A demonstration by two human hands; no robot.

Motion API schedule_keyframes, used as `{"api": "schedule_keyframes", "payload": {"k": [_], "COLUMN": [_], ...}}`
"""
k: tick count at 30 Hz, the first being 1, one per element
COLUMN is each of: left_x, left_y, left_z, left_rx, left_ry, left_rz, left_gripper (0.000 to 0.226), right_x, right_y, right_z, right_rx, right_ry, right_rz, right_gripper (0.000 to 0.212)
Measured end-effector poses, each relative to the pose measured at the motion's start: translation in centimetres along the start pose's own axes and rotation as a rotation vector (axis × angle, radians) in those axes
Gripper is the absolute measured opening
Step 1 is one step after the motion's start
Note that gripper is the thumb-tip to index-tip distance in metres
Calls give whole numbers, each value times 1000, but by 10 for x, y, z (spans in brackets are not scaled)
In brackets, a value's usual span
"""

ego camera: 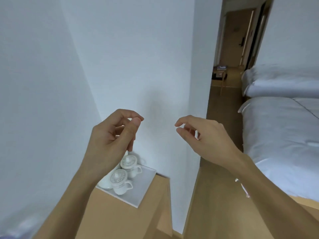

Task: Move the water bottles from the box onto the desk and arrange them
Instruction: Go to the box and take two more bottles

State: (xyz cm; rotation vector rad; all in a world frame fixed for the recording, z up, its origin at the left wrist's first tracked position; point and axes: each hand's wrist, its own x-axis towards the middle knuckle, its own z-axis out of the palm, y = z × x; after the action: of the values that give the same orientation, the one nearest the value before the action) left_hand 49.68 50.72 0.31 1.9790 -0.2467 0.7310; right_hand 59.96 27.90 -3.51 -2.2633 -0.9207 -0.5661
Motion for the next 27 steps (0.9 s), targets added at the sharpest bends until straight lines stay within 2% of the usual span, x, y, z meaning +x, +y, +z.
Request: {"api": "schedule_keyframes", "payload": {"k": [7,11,20,27], "left_x": [69,107,187,290], "left_y": [35,43,-1,-46], "left_z": [143,212,342,432], "left_rx": [-54,10,79,12], "left_ry": [-160,-229,-268,-271], "left_rz": [127,198,266,242], "left_gripper": [8,11,6,22], "right_x": [-31,-37,-30,30], "right_y": [113,169,299,410], "right_z": [-95,-129,-151,-153], "right_rx": [-98,-172,-287,-345], "right_ry": [55,63,32,59], "right_rz": [139,209,334,350], "right_gripper": [12,13,12,14]}}
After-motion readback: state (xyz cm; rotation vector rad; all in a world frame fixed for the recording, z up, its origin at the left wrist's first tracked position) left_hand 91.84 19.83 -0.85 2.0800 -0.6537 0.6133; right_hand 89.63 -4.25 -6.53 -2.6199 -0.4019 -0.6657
